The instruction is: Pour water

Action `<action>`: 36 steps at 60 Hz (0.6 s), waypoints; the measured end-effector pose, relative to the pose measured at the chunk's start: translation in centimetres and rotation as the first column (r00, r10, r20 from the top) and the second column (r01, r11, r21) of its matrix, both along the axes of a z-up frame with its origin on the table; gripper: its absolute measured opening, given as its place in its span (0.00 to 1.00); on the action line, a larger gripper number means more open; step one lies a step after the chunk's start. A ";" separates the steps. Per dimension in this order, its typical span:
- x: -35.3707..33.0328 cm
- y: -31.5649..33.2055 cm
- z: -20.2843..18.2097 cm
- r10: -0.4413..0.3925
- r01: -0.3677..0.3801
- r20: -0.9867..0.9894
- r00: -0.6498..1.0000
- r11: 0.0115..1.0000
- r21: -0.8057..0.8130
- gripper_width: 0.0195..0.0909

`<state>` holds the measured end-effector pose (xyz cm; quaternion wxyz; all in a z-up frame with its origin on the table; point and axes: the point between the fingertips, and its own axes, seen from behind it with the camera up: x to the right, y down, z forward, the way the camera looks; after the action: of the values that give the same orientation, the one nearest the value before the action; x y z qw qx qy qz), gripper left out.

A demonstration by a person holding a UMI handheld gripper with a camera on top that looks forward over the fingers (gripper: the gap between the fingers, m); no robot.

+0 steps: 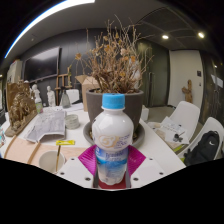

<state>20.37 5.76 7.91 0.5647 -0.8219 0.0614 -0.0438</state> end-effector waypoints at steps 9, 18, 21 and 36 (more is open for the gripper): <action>-0.1 -0.3 -1.6 -0.002 0.002 0.007 1.000 1.000 0.005 0.27; -0.1 -0.9 -1.8 -0.014 0.014 0.015 1.000 1.000 -0.008 0.48; -0.1 -1.3 -1.8 -0.024 0.024 0.003 1.000 0.999 -0.028 0.70; -3.4 -7.0 2.0 -0.051 0.048 -0.029 0.998 0.994 -0.099 0.92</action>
<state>17.00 -1.21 9.90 0.5214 -0.8473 0.0885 -0.0478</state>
